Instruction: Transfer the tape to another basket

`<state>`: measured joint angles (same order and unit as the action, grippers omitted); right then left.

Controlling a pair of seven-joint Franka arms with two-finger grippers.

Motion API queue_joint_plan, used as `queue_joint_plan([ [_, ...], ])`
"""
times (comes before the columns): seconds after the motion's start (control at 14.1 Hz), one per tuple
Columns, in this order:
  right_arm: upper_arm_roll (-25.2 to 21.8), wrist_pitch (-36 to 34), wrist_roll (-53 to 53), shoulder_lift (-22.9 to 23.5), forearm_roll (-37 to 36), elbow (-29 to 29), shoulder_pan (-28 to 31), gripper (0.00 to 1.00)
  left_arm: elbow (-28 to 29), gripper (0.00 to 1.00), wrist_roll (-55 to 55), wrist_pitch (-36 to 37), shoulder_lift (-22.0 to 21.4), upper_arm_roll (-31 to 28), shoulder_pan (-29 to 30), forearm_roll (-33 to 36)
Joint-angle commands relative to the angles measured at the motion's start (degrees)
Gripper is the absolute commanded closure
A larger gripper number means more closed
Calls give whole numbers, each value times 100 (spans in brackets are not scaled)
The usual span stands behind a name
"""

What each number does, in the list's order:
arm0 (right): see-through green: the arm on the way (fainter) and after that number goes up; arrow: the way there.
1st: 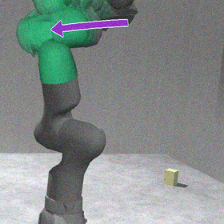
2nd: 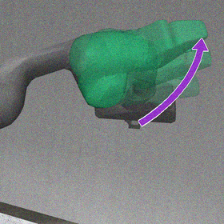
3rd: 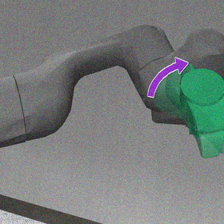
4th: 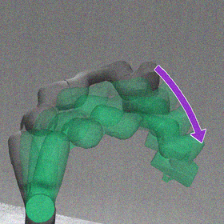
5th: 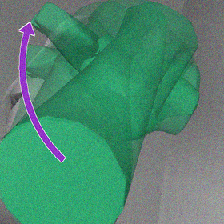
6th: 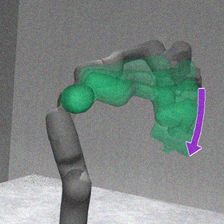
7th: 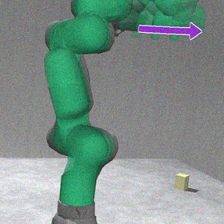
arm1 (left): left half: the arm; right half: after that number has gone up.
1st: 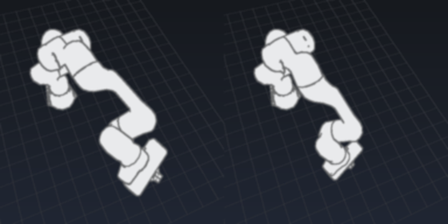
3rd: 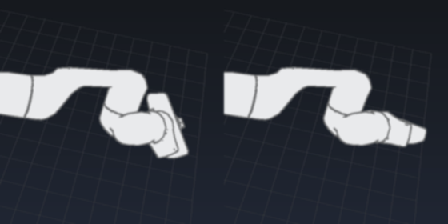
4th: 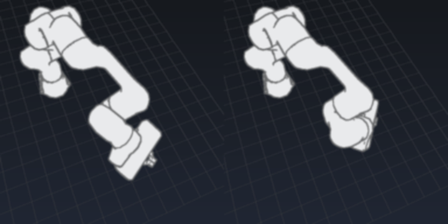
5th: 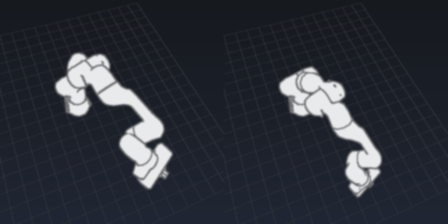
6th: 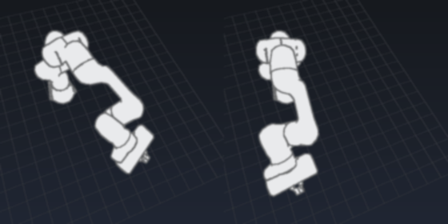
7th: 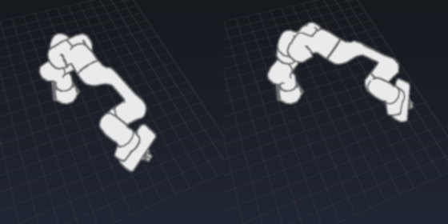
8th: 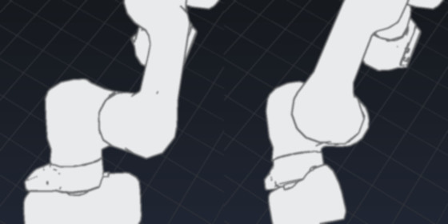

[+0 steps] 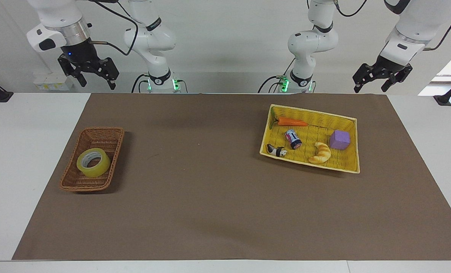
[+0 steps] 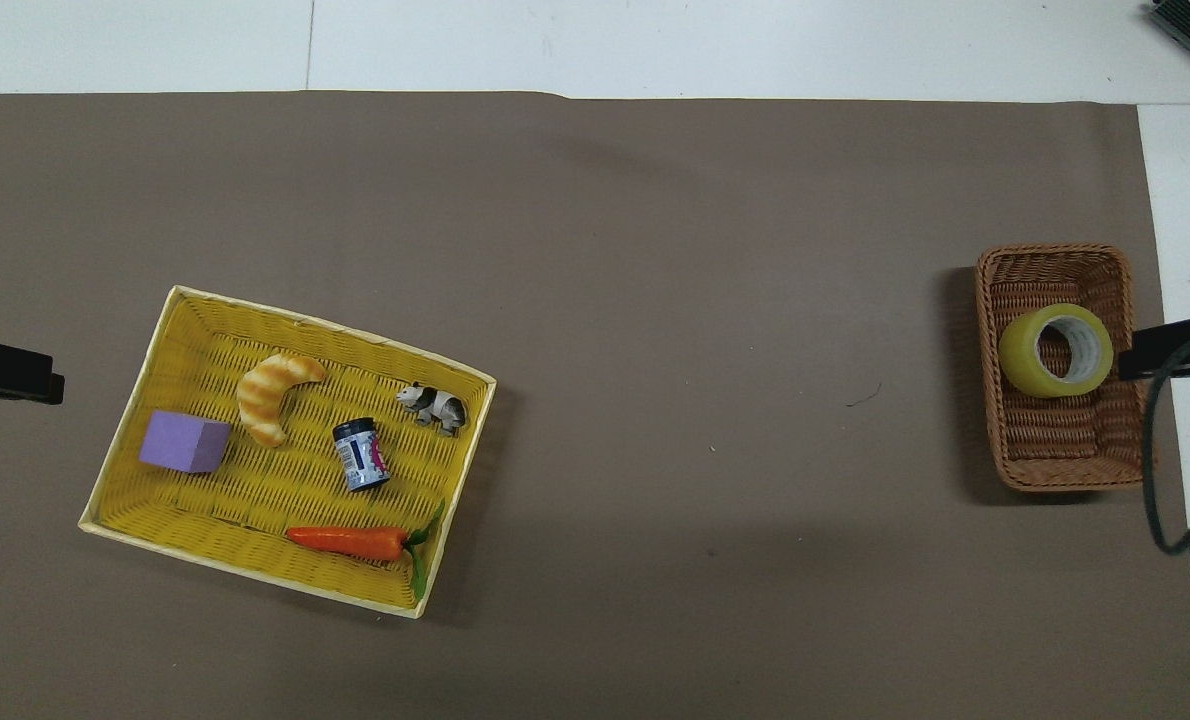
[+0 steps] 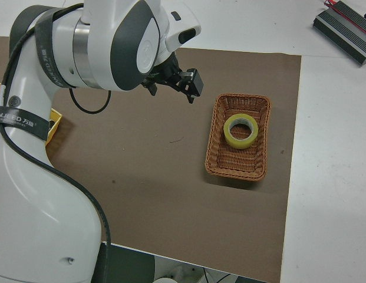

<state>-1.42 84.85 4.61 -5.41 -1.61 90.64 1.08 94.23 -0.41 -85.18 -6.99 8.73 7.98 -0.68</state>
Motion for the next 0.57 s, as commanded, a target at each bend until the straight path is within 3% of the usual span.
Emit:
queue_joint_plan([
  [0.0, 19, -118, -118, 14, -6, -81, 15, 0, -28, 0, 24, 89, -57, 23, 46, 50],
  [0.5, 19, -91, -83, 14, -6, -64, 15, 0, -19, 0, 24, 89, -57, 23, 46, 50],
])
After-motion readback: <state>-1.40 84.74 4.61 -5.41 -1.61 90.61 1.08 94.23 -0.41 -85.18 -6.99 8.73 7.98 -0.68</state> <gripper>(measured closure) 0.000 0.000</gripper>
